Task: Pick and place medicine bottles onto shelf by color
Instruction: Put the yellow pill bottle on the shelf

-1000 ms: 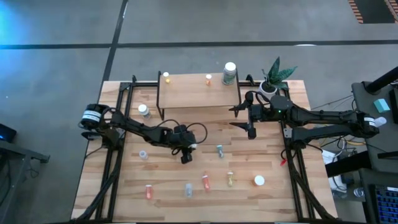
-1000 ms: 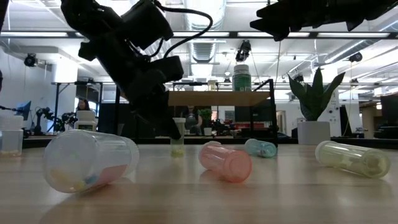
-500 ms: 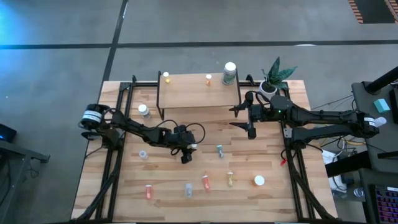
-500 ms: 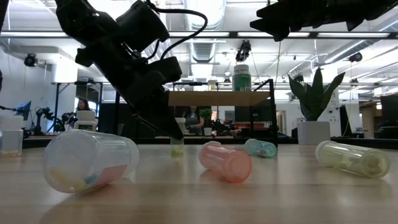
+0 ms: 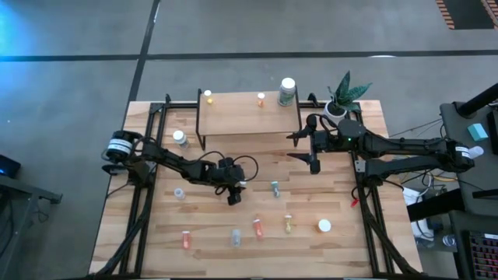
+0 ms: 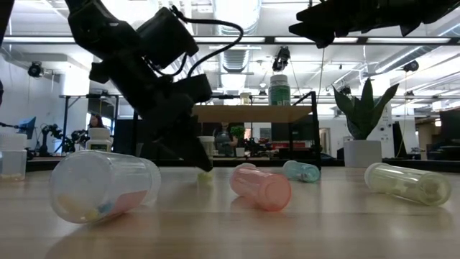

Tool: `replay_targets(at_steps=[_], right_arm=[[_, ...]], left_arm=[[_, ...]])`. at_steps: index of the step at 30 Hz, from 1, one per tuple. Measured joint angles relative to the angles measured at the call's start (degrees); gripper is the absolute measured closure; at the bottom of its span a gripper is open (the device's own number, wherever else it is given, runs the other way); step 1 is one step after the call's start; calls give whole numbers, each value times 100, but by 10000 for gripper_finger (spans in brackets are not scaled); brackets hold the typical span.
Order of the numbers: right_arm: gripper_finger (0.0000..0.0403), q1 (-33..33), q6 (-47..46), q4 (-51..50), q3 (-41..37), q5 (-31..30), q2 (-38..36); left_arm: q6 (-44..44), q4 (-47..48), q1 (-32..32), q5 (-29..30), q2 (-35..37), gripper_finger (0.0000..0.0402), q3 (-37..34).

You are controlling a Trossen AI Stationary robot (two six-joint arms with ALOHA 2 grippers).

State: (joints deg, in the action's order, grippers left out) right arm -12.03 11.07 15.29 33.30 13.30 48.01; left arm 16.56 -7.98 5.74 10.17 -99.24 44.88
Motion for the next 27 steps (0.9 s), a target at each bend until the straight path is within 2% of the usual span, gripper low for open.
replay_targets(at_steps=[5,13,21,27], right_arm=[[140,0,0,-1,0,0,7],[140,0,-16,0,0,0,9],[140,0,-74,0,0,2,9],[140,0,-60,0,0,2,9]], left_arm=[[-24,-22,0,3,-5,219,3],[-31,-57,-2,9,-2,289,7],[-33,-16,-7,17,49,295,9],[-20,242,-7,17,362,295,22]])
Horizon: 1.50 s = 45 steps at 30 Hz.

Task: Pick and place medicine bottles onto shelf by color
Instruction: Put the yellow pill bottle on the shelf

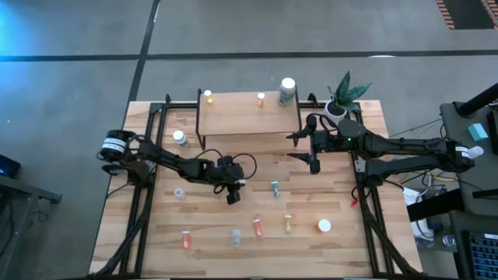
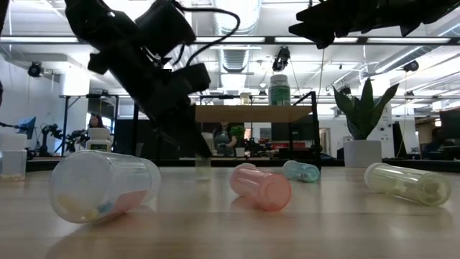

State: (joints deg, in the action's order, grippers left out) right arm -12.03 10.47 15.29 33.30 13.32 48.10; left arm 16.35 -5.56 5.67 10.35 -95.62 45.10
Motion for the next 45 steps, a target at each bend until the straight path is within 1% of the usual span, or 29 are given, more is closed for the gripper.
replay_targets(at_steps=[4,10,14,19,24,29,35,40,45], right_arm=[[140,0,3,2,0,0,0],[140,0,1,2,0,2,0],[140,2,1,2,0,2,0],[140,2,1,2,0,2,0],[140,2,1,3,0,7,0],[140,2,7,7,0,5,0],[140,2,15,6,0,7,0],[140,2,12,14,0,5,0],[140,2,5,22,0,4,0]], left_arm=[[-15,171,-11,0,270,295,0],[-20,226,-26,15,431,295,-9],[-35,499,-66,95,645,295,17],[-70,921,-179,398,1133,295,37],[-222,1348,-394,706,1909,295,37],[-372,1849,-791,1100,2787,295,37],[-707,2136,-1472,1158,3507,295,59],[-1147,2165,-1990,1118,3644,295,203],[-1507,2168,-2542,1092,3500,295,383]])
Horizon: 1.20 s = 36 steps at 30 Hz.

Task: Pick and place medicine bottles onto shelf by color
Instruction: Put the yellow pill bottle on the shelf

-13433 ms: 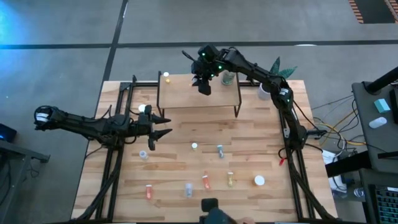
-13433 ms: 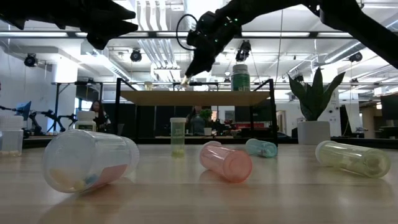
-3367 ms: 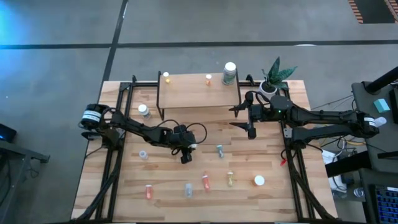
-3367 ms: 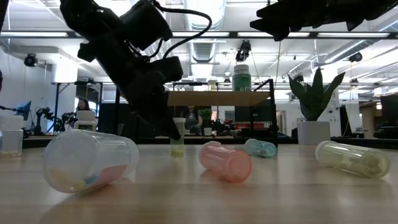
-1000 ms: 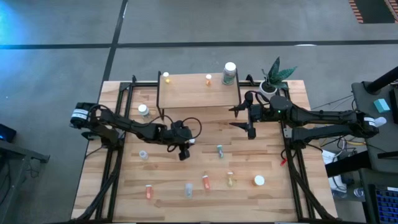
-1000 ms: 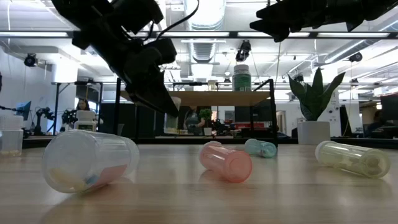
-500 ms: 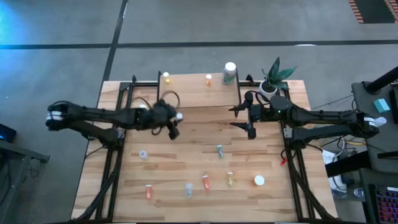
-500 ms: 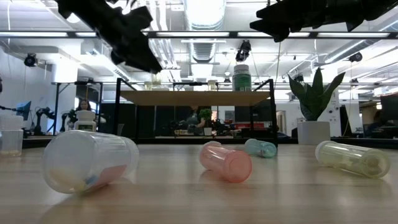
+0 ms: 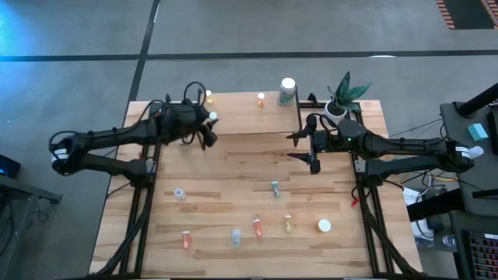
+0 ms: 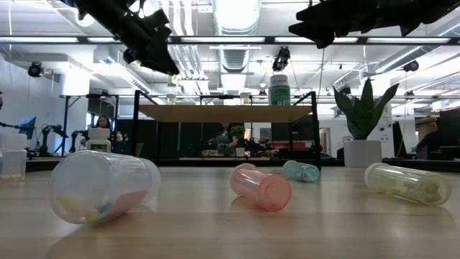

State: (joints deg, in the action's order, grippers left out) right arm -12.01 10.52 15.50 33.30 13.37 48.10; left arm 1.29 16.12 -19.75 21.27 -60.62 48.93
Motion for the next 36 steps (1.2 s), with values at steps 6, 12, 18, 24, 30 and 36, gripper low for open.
replay_targets(at_steps=[6,12,18,24,30,36], right_arm=[[140,0,0,0,0,0,0],[140,0,18,-7,0,0,0],[140,0,61,-17,0,0,0],[140,0,57,-22,0,0,0],[140,0,59,-28,0,0,0],[140,0,58,-24,0,0,0]], left_arm=[[-35,-13,-766,-179,-297,295,98],[-10,-70,-1344,-904,-679,295,96],[-16,-302,-1402,-911,-1010,295,69],[-16,-388,-1406,-819,-1045,295,47],[-14,-242,-1432,-729,-762,295,19],[-15,-208,-1443,-719,-787,295,13]])
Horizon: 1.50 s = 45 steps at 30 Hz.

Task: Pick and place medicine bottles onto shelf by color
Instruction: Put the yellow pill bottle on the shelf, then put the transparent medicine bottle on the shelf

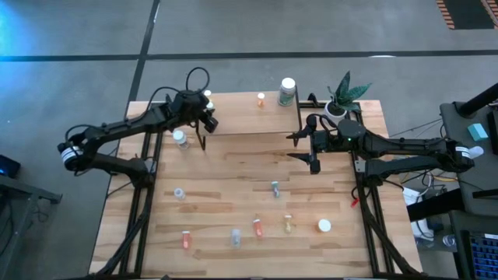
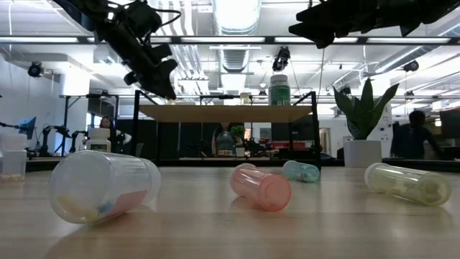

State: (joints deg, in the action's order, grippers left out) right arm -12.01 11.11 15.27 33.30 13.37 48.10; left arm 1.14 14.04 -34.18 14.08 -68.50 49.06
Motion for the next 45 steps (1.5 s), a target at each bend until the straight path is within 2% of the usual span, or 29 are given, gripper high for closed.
replay_targets(at_steps=[17,26,32,45], right_arm=[[140,0,-4,-2,0,0,0],[140,0,-7,-2,0,0,0],[140,-2,-6,-2,0,0,0],[140,0,-5,0,0,0,0]], left_arm=[[42,-336,-32,115,-19,293,-321],[45,-293,-32,39,-8,257,-302],[47,-278,-32,42,19,248,-302],[63,-209,-32,79,502,248,-304]])
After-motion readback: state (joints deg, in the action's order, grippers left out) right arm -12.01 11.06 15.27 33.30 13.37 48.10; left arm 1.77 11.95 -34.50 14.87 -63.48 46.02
